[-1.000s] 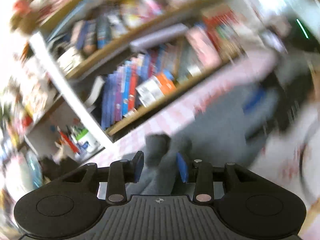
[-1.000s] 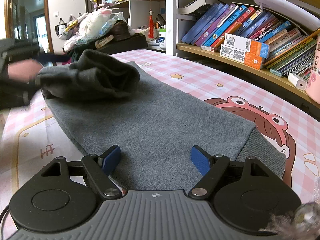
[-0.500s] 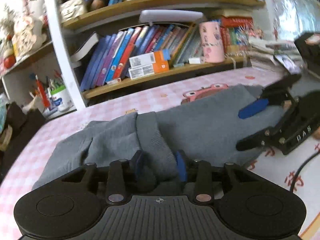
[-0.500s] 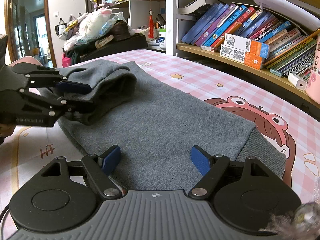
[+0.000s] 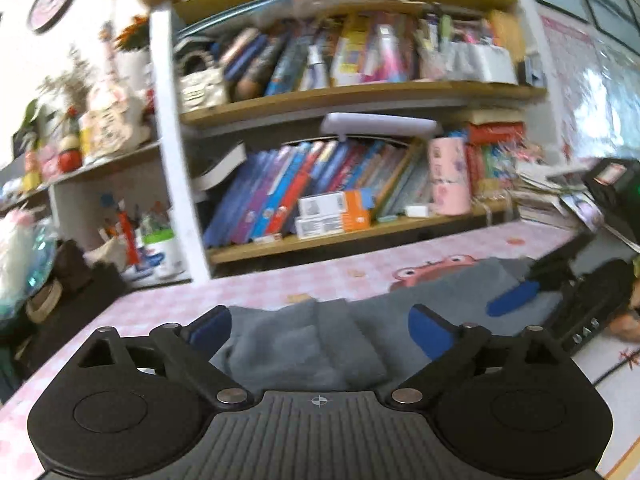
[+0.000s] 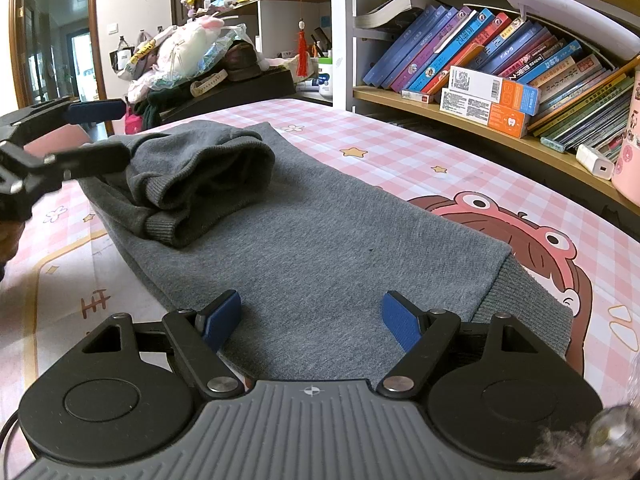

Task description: Fold clothes

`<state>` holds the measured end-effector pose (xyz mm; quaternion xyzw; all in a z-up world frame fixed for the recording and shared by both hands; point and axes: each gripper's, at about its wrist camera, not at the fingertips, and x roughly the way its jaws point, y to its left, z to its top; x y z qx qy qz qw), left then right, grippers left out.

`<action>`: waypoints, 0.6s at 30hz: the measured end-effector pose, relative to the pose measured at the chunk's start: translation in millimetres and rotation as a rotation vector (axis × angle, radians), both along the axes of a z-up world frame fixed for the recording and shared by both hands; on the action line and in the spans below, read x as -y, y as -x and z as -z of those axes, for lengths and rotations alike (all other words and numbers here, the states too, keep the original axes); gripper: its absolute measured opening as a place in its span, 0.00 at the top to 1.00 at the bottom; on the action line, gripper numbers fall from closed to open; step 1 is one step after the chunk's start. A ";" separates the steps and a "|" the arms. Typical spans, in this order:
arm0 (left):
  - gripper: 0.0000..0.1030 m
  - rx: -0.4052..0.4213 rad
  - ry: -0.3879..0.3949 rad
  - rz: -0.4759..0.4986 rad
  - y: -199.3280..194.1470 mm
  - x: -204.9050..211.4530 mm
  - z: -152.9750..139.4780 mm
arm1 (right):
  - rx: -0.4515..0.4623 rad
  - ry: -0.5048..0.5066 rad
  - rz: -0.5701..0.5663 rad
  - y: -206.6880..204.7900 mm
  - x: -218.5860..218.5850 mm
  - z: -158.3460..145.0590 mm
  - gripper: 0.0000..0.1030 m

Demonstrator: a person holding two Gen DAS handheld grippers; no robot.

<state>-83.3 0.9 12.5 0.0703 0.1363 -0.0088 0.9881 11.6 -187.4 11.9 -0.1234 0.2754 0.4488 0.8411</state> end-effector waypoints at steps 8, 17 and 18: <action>0.05 -0.121 0.087 -0.011 -13.4 -15.5 12.8 | -0.002 -0.001 -0.001 -0.7 0.6 -0.2 0.25; 0.03 -0.166 0.041 -0.025 -17.7 -8.0 17.2 | -0.003 -0.002 -0.002 -1.0 0.7 -0.4 0.25; 0.03 -0.165 0.040 -0.025 -17.3 -7.8 17.1 | -0.003 -0.002 -0.002 -1.0 0.7 -0.3 0.25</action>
